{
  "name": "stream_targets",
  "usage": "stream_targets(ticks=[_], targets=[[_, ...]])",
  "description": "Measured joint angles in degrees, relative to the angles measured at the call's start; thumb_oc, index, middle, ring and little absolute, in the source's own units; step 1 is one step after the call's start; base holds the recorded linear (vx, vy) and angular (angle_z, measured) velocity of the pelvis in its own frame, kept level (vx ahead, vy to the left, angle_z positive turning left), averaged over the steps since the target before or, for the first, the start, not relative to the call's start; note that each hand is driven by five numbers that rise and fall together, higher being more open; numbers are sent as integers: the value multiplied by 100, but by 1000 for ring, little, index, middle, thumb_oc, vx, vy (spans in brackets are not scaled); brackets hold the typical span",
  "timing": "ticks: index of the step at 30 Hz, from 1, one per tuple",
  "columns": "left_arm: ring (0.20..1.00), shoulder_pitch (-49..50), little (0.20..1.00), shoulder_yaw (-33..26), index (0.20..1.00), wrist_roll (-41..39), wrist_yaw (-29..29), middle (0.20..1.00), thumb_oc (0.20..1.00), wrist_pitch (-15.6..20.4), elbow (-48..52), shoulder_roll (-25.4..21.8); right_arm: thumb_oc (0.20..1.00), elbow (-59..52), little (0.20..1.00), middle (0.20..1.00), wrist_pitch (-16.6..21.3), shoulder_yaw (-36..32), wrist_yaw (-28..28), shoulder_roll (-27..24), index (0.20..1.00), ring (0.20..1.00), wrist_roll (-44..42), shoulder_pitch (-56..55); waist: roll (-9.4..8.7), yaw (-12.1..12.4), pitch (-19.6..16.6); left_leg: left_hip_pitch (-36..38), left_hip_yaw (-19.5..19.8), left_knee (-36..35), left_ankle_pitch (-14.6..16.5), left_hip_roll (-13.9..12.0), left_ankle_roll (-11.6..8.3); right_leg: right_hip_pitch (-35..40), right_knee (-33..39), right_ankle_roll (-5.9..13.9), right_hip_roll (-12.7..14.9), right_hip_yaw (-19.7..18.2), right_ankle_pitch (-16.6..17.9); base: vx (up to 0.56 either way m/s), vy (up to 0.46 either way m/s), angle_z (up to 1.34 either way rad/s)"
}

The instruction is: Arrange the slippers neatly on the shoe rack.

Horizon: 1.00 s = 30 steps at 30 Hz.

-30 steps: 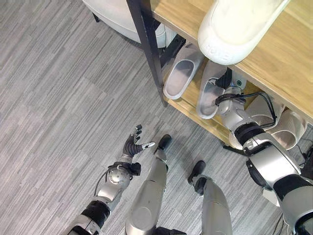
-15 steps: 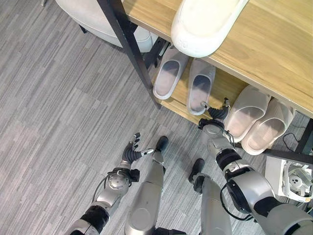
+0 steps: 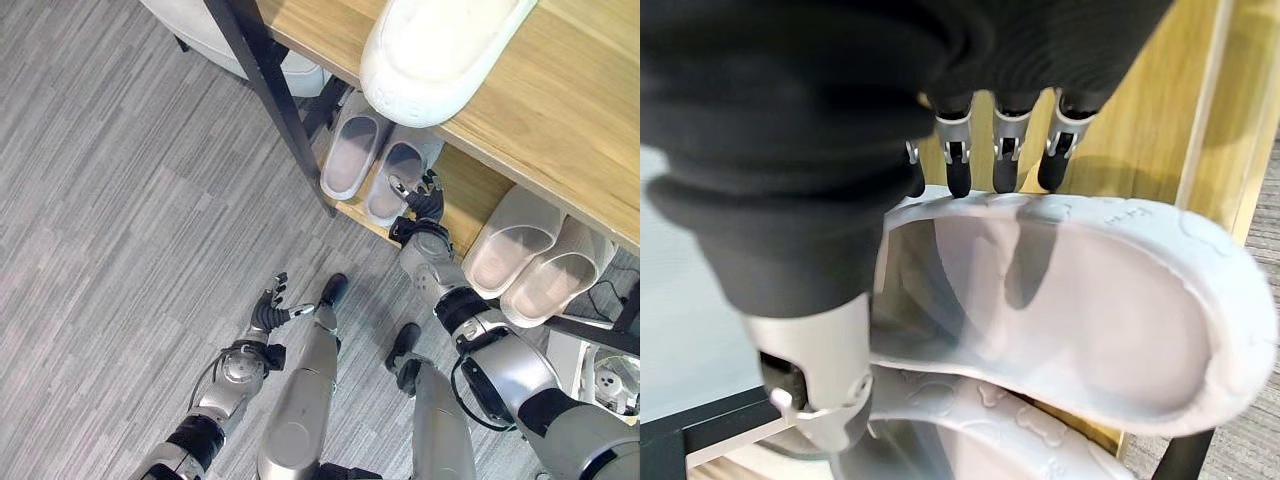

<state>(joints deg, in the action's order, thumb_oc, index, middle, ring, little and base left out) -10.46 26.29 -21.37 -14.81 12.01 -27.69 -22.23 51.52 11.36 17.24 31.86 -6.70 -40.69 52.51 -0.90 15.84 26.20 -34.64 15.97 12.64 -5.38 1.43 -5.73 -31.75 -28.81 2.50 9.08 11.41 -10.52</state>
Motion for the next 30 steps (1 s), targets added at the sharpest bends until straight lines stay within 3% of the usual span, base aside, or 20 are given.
stream_targets(ticks=[5,9,11,14,19,20,22,23,26,30], targets=[[1000,-18,1000,3,1000,0,121,1000,1000,-4,-4,-3,1000,-10,1000,1000,78,-46,-194,-31,1000,1000,-606,-2,51,28,31,91,110,-58,-15,-32,-32,121,25,-44,-40,123,-32,10,-22,8],[1000,-34,1000,0,1000,-1,167,1000,1000,-4,-91,11,1000,-52,1000,1000,47,-10,-333,-214,1000,1000,-518,-52,75,19,58,156,111,-116,-46,-45,-54,146,14,-45,-36,114,-28,0,0,0],[1000,-22,1000,-6,1000,-1,185,1000,1000,-1,-106,23,1000,-258,1000,1000,42,164,-447,-387,1000,1000,-246,-319,81,63,62,213,96,-123,-47,-40,-48,198,20,-39,-19,105,-26,10,-37,-1],[1000,113,1000,-287,1000,-5,254,1000,1000,-5,-115,100,1000,-1050,1000,1000,-202,656,-639,-948,1000,1000,814,-944,60,28,85,554,58,-334,-110,-90,-35,493,169,-18,-21,101,-2,-74,-11,-3],[1000,394,1000,-528,1000,-4,401,1000,1000,-45,-164,96,1000,-1910,1000,1000,-542,649,-891,-1201,1000,1000,2372,-1876,-19,-153,-2,1302,-154,-722,-127,-216,29,1171,610,22,-101,-1,119,61,-38,-21],[1000,528,1000,-570,1000,-3,405,1000,1000,-45,-166,96,1000,-1935,1000,1000,-592,659,-924,-1172,1000,1000,2516,-2075,-112,-214,-219,1303,-234,-749,-112,-224,55,1141,660,33,-101,-65,129,173,-40,-21],[1000,604,1000,-654,1000,-1,490,1000,1000,-113,-168,146,1000,-2117,1000,1000,-686,546,-1094,-1183,1000,1000,2797,-2651,-134,-437,-552,1541,-284,-975,-132,-255,86,1400,963,96,-121,-74,229,158,-17,-17],[1000,743,1000,-693,1000,-1,527,1000,1000,-153,-167,165,1000,-2429,1000,1000,-682,437,-1250,-1131,1000,1000,2871,-3092,-120,-439,-658,1913,-373,-1216,-196,-283,131,1761,1233,132,-156,-87,330,72,1,-26],[1000,906,1000,-745,1000,4,601,1000,1000,-177,-171,183,1000,-2499,1000,1000,-695,450,-1492,-1131,1000,1000,2956,-3506,-145,-617,-1241,2004,-509,-1381,-166,-309,178,1896,1686,198,-193,-206,484,86,-27,-27],[1000,1116,1000,-953,1000,69,794,1000,1000,-286,175,-71,1000,-3594,1000,1000,-669,398,-2164,-1564,1000,1000,3041,-4331,-30,-874,-1579,2593,-766,-1726,-206,-329,229,2868,3080,296,-265,-382,1133,110,-9,-32]])
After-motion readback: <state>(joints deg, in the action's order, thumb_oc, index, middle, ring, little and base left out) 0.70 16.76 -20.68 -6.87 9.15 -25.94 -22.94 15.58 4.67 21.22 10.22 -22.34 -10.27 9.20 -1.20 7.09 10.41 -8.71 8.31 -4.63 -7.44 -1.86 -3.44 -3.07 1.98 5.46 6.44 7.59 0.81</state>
